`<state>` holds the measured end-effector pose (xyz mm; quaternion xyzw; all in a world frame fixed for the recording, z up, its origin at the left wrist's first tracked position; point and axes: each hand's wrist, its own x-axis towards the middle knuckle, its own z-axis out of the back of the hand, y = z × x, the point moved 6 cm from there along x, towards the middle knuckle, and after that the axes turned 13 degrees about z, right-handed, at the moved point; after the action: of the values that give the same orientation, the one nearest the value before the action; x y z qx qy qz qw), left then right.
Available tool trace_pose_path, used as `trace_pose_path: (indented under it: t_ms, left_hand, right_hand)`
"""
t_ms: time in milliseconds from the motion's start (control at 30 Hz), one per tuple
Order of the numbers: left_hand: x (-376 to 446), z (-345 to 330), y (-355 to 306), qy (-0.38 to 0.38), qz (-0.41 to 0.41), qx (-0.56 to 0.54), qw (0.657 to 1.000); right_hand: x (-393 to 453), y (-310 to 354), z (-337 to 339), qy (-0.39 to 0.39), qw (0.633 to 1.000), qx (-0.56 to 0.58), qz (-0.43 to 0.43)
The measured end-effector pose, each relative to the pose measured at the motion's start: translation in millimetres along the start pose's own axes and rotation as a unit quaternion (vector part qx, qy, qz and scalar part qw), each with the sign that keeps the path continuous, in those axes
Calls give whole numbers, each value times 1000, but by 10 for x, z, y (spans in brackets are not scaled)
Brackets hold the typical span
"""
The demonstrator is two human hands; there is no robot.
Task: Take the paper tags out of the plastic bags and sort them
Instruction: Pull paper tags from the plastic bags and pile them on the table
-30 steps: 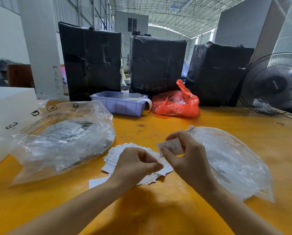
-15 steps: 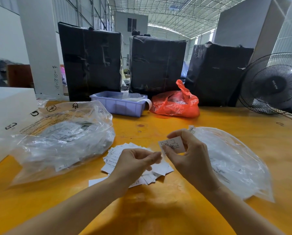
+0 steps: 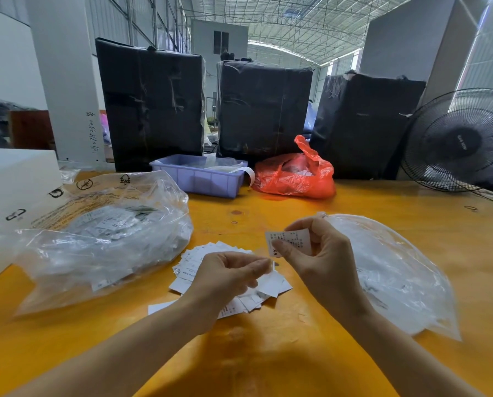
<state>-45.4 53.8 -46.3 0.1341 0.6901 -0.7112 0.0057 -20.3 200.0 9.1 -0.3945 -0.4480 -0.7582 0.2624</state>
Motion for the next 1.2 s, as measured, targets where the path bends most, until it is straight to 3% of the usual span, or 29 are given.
trace_pose_path:
  t_ms: [133,367,667,833,1067,1200]
  left_hand:
    - [-9,-24,-4,26,2,-11,1000]
    - [28,16,36,9,16,-22,1000]
    - [45,34,34,0,14,-44,999]
    - [31,10,29,25,28,-68,997]
    - [28,45,38,-5,34,-77,996]
    - [25,44,33,-6,32,-70,997]
  right_hand:
    - [-7,-17,-7,7,1000,-17,3]
    - [-11,12,2,-10,1000,-1,17]
    - [-42,20,-50,26,992,-102,63]
    - [-39,-4,-56,33,994,-91,53]
    - [-18,8,22,-15,1000,-15,17]
    - [-44,29,-37,16,999,-36,32]
